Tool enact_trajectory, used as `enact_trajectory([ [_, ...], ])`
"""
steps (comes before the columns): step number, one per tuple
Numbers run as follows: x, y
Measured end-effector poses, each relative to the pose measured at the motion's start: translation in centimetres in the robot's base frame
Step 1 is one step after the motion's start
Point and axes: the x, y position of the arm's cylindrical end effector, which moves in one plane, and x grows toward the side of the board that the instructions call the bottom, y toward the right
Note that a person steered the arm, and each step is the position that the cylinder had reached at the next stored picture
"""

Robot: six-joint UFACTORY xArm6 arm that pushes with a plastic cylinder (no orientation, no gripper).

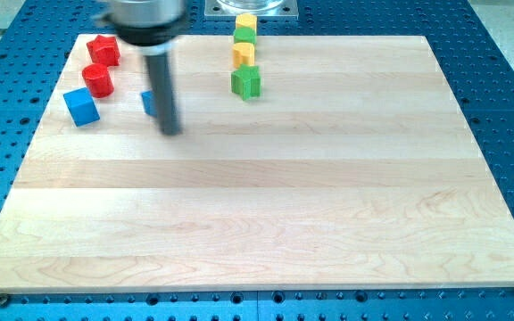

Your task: Push the triangle below the green star

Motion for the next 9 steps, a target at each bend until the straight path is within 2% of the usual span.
enact_trajectory([
  [1,-4.4,-2.2],
  [2,-7.5,4.0],
  [3,-5.0,9.6],
  [4,-6.4,4.8],
  [5,-4.4,6.0],
  [6,-4.4,8.1],
  [7,-2.5,7.2],
  [8,-1.8,10.2],
  [9,2.2,9.4],
])
